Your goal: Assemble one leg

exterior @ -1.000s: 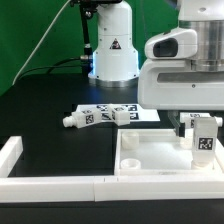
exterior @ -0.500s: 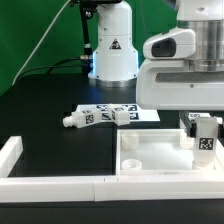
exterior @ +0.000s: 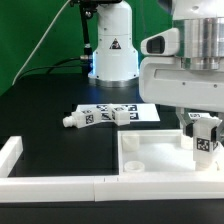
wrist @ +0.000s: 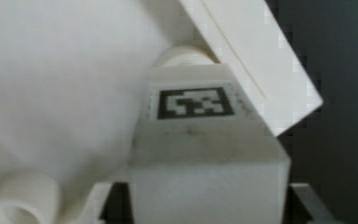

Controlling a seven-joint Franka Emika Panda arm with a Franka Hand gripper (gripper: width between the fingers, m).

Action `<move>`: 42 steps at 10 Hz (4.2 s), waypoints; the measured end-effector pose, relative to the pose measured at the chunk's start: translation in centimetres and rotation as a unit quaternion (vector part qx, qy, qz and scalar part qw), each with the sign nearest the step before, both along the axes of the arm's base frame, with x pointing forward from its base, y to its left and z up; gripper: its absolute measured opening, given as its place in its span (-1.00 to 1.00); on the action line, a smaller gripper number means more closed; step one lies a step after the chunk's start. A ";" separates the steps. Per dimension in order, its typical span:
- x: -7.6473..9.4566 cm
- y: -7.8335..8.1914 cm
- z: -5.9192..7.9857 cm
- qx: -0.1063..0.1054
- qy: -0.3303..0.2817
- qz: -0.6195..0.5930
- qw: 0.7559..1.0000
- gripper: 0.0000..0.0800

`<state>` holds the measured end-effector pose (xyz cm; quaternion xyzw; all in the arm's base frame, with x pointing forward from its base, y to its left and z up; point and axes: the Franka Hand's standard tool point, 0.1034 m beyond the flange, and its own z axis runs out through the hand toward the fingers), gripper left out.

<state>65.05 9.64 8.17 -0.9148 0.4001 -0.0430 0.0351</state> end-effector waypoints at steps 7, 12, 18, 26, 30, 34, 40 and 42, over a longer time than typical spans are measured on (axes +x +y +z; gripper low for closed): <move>-1.1 0.7 0.0 0.041 0.019 -0.329 0.943 -0.27; -1.1 1.3 0.1 0.000 0.016 -0.048 0.999 0.60; -1.7 1.4 0.2 -0.041 -0.006 0.169 0.985 0.62; -1.9 2.4 -0.1 -0.036 -0.009 0.119 0.992 -0.28; -1.6 2.1 -0.2 0.008 -0.005 -0.105 0.994 -0.28; -1.4 1.8 -0.3 0.077 0.015 -0.361 0.929 -0.28; -1.5 2.7 -0.3 0.044 0.000 -0.153 0.987 0.50; -1.8 2.8 -0.5 0.027 -0.001 -0.003 1.000 0.62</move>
Offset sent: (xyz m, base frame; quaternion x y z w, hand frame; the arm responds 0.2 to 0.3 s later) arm 0.0032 0.0364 0.0038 0.0741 -0.0177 0.3120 0.9470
